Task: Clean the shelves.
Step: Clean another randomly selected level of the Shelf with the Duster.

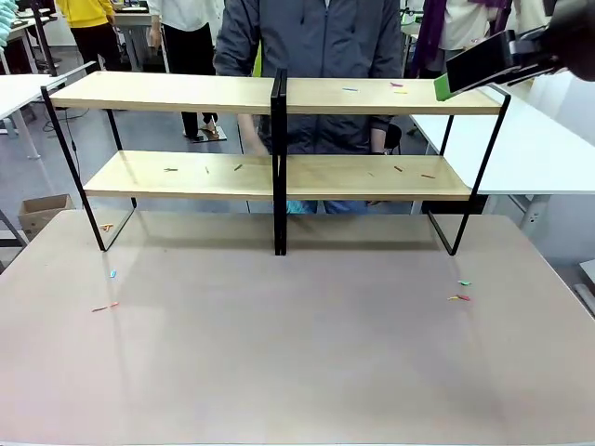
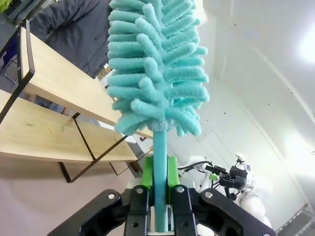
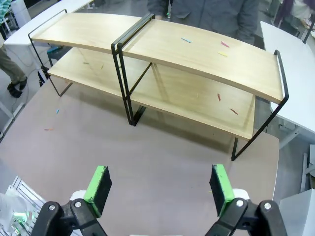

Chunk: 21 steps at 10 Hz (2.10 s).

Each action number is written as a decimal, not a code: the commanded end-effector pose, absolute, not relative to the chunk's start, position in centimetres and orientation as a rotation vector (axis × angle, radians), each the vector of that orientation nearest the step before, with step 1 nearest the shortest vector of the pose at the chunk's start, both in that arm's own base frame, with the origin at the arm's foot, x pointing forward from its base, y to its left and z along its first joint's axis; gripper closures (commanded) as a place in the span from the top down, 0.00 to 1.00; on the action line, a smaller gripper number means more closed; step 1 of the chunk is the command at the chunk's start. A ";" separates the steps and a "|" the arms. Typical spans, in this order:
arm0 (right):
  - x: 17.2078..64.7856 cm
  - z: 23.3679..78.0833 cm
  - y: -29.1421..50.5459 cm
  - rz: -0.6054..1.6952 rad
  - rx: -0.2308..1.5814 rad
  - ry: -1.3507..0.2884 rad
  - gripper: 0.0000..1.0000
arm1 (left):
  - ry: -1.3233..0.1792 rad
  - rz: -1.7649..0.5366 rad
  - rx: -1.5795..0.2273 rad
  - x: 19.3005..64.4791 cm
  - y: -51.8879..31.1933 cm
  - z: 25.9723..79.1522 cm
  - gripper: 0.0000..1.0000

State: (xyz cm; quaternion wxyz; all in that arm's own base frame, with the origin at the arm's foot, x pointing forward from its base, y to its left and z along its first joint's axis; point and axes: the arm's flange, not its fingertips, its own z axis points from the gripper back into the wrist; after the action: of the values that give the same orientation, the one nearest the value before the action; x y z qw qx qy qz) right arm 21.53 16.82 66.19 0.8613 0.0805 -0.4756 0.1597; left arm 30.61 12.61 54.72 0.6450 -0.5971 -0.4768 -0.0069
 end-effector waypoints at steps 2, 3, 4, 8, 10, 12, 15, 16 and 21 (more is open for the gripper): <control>21.5 66.1 16.8 0.336 0.171 -0.995 1.00 | -1.098 -0.030 -1.366 30.3 12.9 54.6 0.13; 21.5 66.1 16.8 0.336 0.171 -0.995 1.00 | -1.086 -0.010 -1.358 30.6 12.8 54.6 0.13; 21.5 66.1 16.8 0.336 0.171 -0.995 1.00 | -0.942 -0.217 -1.458 28.8 9.2 54.8 0.13; 21.5 66.1 16.8 0.336 0.171 -0.995 1.00 | -0.403 -0.564 -1.272 25.2 2.5 49.8 0.13; 21.5 66.1 16.8 0.336 0.171 -0.995 1.00 | -0.154 -0.702 -1.041 23.6 3.9 47.5 0.13; 21.5 66.1 16.8 0.336 0.171 -0.995 1.00 | -0.296 -0.561 -0.954 23.7 2.4 47.0 0.13; 21.5 66.1 16.8 0.336 0.171 -0.995 1.00 | -0.156 -0.607 -0.998 24.7 3.8 47.8 0.13; 21.5 66.1 16.8 0.336 0.171 -0.995 1.00 | -0.214 -0.487 -0.907 26.1 2.0 47.2 0.13; 21.5 66.1 16.8 0.336 0.171 -0.995 1.00 | -0.209 -0.415 -0.887 30.3 -1.4 46.8 0.13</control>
State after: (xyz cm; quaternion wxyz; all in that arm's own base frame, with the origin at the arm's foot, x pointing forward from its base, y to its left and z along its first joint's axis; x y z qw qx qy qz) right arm 21.53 16.82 66.19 0.8613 0.0805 -0.4756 0.1597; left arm 30.03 -0.35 46.64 0.8807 -0.4137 -0.0812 -0.2158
